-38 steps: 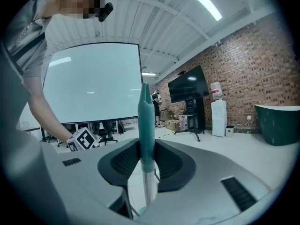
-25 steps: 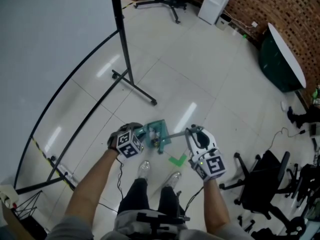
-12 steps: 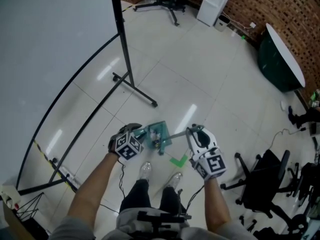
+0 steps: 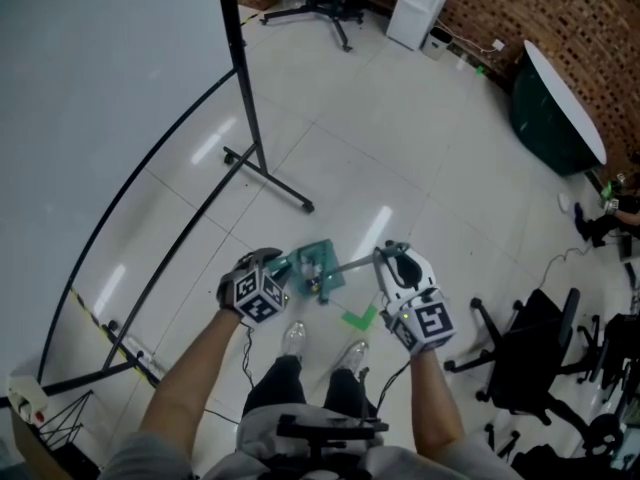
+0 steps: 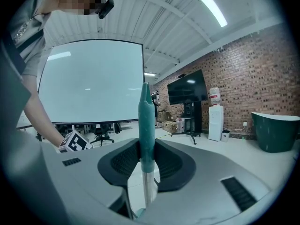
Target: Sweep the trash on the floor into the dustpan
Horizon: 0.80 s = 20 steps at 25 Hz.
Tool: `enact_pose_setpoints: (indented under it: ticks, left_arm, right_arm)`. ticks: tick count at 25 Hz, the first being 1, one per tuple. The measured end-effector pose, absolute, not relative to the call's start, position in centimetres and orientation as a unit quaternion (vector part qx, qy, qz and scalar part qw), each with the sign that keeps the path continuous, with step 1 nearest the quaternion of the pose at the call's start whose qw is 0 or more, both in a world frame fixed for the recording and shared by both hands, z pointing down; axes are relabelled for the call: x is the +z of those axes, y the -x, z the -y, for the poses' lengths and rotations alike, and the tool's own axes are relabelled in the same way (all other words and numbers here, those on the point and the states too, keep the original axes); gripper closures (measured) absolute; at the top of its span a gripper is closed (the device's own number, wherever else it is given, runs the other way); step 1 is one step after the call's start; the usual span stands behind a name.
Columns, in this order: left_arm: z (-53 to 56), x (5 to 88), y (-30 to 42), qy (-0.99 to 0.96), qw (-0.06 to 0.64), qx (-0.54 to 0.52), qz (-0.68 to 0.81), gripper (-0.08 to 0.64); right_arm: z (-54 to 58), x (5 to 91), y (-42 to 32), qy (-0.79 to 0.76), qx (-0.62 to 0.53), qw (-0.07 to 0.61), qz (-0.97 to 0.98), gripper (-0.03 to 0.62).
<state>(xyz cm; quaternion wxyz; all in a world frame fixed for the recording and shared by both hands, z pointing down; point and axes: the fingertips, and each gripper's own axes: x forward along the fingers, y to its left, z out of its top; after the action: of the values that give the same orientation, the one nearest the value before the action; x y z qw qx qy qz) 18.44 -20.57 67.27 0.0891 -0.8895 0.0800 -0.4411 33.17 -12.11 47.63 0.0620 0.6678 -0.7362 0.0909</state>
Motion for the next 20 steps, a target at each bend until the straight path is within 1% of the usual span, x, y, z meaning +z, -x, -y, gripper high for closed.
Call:
enact_pose_setpoints:
  ticks: [15,20]
  left_arm:
    - [20.94,67.57,-18.65,0.884,0.091,-0.451,-0.08,0.423]
    - [20.74,67.44,-18.89,0.887,0.087,-0.448,-0.076,0.422]
  right_arm:
    - [11.79,47.07,-33.29,-0.678,0.074,0.046,0.73,0.494]
    - [11.21,47.15,-33.41,-0.68,0.084,0.059,0.726,0.494]
